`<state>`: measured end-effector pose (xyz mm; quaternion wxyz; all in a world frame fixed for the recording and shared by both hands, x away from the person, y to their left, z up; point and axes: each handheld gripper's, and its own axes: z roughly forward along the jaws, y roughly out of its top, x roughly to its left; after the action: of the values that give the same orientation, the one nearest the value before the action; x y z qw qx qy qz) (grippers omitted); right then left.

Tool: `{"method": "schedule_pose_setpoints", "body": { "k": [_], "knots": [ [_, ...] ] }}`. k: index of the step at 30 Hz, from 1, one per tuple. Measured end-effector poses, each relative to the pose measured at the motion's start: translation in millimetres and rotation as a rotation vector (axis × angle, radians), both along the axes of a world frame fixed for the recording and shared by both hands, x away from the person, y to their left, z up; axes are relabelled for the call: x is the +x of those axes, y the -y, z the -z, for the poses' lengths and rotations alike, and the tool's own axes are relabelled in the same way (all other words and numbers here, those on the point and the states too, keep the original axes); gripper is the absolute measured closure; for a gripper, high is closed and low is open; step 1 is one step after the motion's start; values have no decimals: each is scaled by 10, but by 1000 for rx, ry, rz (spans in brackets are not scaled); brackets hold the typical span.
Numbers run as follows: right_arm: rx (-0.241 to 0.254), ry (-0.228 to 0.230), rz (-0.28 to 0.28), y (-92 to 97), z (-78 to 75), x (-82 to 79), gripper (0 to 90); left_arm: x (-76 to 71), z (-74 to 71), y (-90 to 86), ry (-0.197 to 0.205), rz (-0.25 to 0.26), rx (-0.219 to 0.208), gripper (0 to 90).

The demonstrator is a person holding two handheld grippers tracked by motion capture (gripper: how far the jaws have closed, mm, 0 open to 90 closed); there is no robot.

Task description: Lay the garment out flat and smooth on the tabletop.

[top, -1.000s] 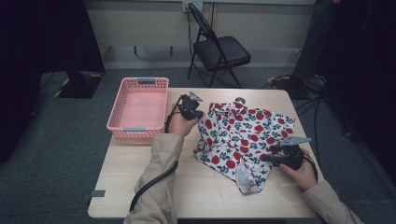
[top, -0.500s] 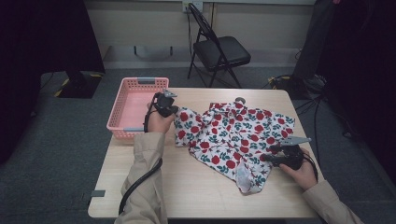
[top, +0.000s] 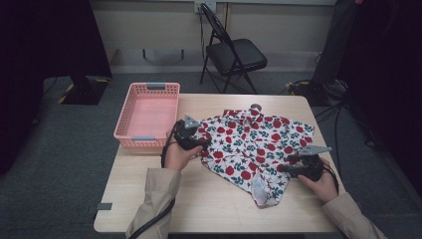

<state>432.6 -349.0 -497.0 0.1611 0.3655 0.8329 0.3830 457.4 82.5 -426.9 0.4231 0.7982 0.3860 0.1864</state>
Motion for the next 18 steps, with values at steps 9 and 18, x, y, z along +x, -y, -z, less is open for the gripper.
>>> {"method": "schedule_pose_setpoints", "body": {
  "k": [9, 18],
  "knots": [
    [-1, 1, 0, 0, 0, 0, 352, -323, 360, 386, -57, 114, 10, 175],
    [-1, 1, 0, -1, 0, -1, 352, -492, 607, 653, -69, 161, 98, 159]
  ]
}}
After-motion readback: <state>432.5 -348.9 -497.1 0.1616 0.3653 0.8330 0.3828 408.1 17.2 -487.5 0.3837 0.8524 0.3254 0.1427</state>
